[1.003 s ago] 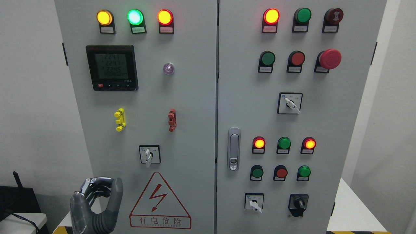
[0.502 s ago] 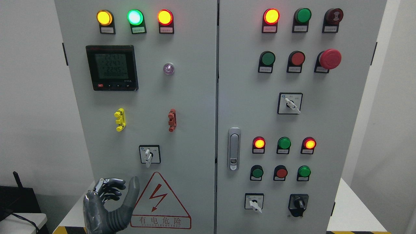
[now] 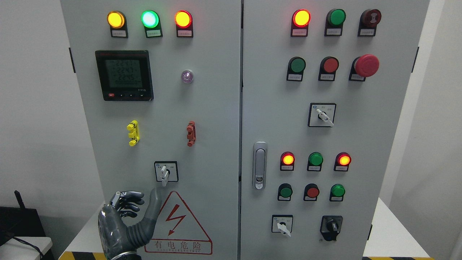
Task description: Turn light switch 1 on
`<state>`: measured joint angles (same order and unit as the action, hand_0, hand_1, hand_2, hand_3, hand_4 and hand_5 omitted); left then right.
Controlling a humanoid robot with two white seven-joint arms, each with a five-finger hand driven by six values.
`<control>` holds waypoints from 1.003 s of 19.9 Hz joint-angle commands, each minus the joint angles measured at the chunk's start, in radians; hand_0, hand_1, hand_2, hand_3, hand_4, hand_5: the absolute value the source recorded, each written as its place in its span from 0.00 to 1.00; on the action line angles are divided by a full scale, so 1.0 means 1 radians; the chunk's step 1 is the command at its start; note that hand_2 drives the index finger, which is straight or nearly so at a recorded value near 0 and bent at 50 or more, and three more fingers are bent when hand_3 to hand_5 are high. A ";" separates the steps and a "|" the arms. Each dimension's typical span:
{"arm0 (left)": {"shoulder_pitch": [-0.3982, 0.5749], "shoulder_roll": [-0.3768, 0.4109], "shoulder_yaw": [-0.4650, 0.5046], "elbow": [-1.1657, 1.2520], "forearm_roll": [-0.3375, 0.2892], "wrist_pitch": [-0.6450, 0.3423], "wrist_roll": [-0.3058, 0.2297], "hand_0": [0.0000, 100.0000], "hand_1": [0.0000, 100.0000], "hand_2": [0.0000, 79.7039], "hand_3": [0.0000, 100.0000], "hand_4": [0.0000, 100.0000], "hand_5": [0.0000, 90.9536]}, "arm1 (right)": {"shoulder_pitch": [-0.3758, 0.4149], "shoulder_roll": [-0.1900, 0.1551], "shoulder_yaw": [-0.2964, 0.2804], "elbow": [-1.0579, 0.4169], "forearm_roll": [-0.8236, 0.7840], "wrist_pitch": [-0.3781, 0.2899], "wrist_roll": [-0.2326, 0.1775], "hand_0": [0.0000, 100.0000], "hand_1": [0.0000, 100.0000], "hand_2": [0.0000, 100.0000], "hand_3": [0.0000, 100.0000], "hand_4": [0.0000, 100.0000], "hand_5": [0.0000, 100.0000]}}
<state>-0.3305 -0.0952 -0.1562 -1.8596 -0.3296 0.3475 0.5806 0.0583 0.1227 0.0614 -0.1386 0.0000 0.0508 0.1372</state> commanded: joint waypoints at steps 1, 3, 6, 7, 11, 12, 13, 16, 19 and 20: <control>-0.025 -0.006 -0.040 0.022 0.001 0.010 0.007 0.06 0.53 0.70 0.72 0.76 0.71 | 0.000 0.000 0.000 -0.001 -0.018 0.000 0.001 0.12 0.39 0.00 0.00 0.00 0.00; -0.041 -0.006 -0.045 0.025 0.003 0.016 0.011 0.06 0.52 0.70 0.72 0.76 0.71 | 0.000 0.000 0.000 0.001 -0.018 0.000 -0.001 0.12 0.39 0.00 0.00 0.00 0.00; -0.062 -0.008 -0.055 0.039 0.009 0.048 0.028 0.07 0.53 0.70 0.71 0.76 0.71 | 0.000 0.000 0.000 0.001 -0.018 0.000 -0.001 0.12 0.39 0.00 0.00 0.00 0.00; -0.062 -0.008 -0.060 0.039 0.011 0.053 0.028 0.07 0.53 0.69 0.71 0.76 0.71 | 0.000 0.000 0.000 0.001 -0.018 0.000 -0.001 0.12 0.39 0.00 0.00 0.00 0.00; -0.065 -0.008 -0.077 0.040 0.063 0.064 0.054 0.08 0.53 0.68 0.71 0.75 0.70 | 0.000 0.000 0.000 -0.001 -0.017 0.000 -0.001 0.12 0.39 0.00 0.00 0.00 0.00; -0.071 -0.008 -0.081 0.043 0.072 0.070 0.073 0.09 0.53 0.68 0.71 0.75 0.69 | 0.000 0.000 0.000 0.001 -0.018 0.000 -0.001 0.12 0.39 0.00 0.00 0.00 0.00; -0.077 -0.008 -0.082 0.046 0.075 0.080 0.084 0.09 0.53 0.67 0.71 0.75 0.69 | 0.000 0.000 0.000 -0.001 -0.018 0.000 0.001 0.12 0.39 0.00 0.00 0.00 0.00; -0.091 -0.008 -0.085 0.053 0.104 0.096 0.090 0.10 0.53 0.67 0.71 0.75 0.69 | 0.000 0.000 0.000 0.001 -0.018 0.000 -0.001 0.12 0.39 0.00 0.00 0.00 0.00; -0.117 -0.009 -0.085 0.063 0.121 0.113 0.105 0.11 0.53 0.67 0.71 0.74 0.69 | 0.000 0.000 0.000 0.001 -0.017 0.000 -0.001 0.12 0.39 0.00 0.00 0.00 0.00; -0.119 -0.009 -0.085 0.063 0.123 0.113 0.105 0.11 0.53 0.67 0.71 0.74 0.69 | 0.000 0.000 0.000 -0.001 -0.017 0.000 -0.001 0.12 0.39 0.00 0.00 0.00 0.00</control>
<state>-0.4201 -0.1014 -0.2196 -1.8194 -0.2416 0.4501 0.6770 0.0583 0.1227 0.0614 -0.1386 0.0000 0.0507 0.1369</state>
